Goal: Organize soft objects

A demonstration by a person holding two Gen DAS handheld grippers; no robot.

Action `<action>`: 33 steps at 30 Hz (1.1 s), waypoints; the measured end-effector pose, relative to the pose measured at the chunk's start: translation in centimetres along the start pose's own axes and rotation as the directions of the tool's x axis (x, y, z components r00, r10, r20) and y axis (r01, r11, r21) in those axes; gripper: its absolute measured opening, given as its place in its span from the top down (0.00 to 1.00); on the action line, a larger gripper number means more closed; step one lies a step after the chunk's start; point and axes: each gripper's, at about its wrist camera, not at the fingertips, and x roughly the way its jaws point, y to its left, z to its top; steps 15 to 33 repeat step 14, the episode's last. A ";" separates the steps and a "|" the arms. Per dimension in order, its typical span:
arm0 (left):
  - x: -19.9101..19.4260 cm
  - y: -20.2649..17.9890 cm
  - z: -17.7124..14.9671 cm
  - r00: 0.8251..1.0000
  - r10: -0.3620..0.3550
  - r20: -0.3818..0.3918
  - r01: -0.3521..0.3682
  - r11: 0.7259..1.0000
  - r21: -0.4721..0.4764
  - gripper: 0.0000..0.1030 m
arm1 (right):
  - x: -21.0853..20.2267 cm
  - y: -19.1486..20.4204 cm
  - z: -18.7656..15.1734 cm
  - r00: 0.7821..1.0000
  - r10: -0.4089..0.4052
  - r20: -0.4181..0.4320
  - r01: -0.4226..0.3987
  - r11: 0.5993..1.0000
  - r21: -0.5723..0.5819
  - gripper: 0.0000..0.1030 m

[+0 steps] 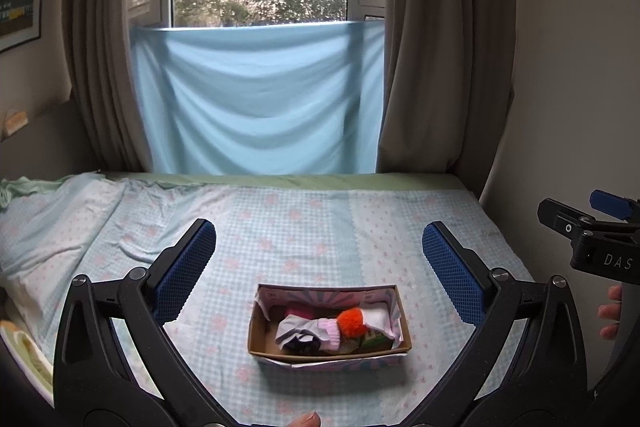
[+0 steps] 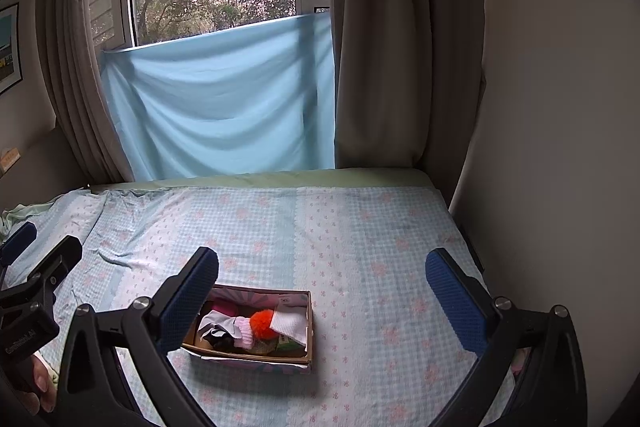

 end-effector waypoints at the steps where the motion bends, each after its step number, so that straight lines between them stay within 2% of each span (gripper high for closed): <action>1: -0.1 0.0 0.0 1.000 -0.002 0.007 0.002 1.000 0.001 0.00 | 0.0 0.0 0.0 1.000 -0.001 0.000 0.001 1.000 0.001 0.00; 8: -0.5 -0.4 0.3 0.999 0.014 0.039 -0.014 1.000 0.004 0.00 | 0.1 -0.1 0.0 1.000 -0.001 0.000 0.001 1.000 0.000 0.00; 33: -0.1 0.0 0.2 1.000 0.016 0.024 -0.015 1.000 -0.021 0.00 | 0.5 -0.2 -0.1 1.000 0.001 -0.014 -0.001 1.000 0.001 0.00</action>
